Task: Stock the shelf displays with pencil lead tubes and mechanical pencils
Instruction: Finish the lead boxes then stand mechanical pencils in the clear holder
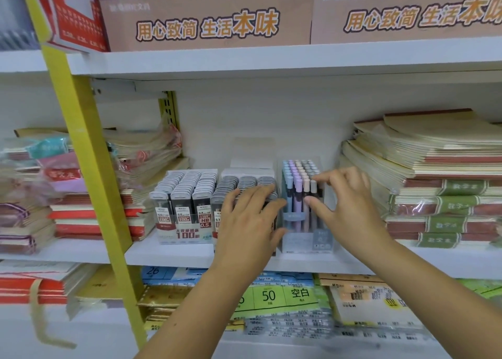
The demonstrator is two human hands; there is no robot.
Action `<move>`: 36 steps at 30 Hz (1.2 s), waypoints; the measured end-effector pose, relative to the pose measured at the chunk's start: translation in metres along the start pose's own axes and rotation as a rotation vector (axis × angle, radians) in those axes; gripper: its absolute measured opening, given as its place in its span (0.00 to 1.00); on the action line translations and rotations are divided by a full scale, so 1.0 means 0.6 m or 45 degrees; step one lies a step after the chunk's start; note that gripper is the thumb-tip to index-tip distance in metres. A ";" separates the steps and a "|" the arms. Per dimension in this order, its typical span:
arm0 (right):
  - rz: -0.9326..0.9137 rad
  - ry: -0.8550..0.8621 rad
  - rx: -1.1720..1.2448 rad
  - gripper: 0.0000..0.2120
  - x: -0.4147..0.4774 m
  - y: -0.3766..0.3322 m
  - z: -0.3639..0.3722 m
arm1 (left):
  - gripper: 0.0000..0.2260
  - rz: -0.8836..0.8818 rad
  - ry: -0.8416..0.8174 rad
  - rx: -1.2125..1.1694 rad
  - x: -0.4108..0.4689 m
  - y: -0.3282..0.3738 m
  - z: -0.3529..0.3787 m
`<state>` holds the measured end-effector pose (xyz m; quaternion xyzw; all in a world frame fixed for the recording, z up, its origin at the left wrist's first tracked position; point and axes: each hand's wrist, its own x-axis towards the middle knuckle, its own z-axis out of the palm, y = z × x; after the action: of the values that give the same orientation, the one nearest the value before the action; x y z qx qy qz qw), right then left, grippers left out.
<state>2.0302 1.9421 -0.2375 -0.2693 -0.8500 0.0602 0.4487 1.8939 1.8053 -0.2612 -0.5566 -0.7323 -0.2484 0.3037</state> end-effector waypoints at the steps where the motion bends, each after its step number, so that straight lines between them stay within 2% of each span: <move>1: -0.009 0.027 -0.017 0.21 -0.002 -0.004 -0.001 | 0.27 0.013 0.015 -0.004 -0.001 -0.004 -0.002; 3: -0.090 0.003 -0.083 0.28 0.000 -0.012 -0.006 | 0.31 0.011 0.045 0.023 -0.004 -0.020 -0.008; 5: -0.189 -0.185 -0.196 0.34 0.010 -0.023 -0.009 | 0.34 -0.044 0.030 0.079 -0.005 -0.043 -0.018; 7: -0.241 -0.364 -0.294 0.36 0.020 -0.029 -0.004 | 0.35 -0.087 -0.033 0.079 -0.006 -0.068 -0.025; 9: -0.264 -0.427 -0.340 0.35 0.024 -0.030 0.004 | 0.35 -0.093 -0.086 0.046 -0.006 -0.084 -0.028; 16: -0.268 -0.320 -0.252 0.28 0.023 -0.030 0.021 | 0.30 -0.066 -0.026 0.009 -0.004 -0.088 -0.023; 21: -0.216 -0.314 -0.324 0.25 0.033 -0.057 0.013 | 0.33 -0.016 -0.116 -0.042 -0.001 -0.100 -0.036; 23: -0.277 -0.304 -0.326 0.25 0.035 -0.089 0.020 | 0.35 -0.016 -0.110 -0.023 0.000 -0.122 -0.050; 26: -0.440 -0.441 -0.232 0.26 0.028 -0.142 0.048 | 0.37 -0.076 -0.140 0.101 -0.003 -0.167 -0.077; 30: -0.482 -0.597 -0.259 0.29 0.023 -0.167 0.085 | 0.39 -0.150 -0.274 0.161 -0.016 -0.207 -0.084; 36: -0.476 -0.524 -0.295 0.27 0.017 -0.163 0.105 | 0.33 -0.116 -0.289 0.171 -0.024 -0.211 -0.070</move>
<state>1.9357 1.8732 -0.2335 -0.1398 -0.9591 -0.0676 0.2368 1.7817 1.7335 -0.2459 -0.5257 -0.8015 -0.1477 0.2439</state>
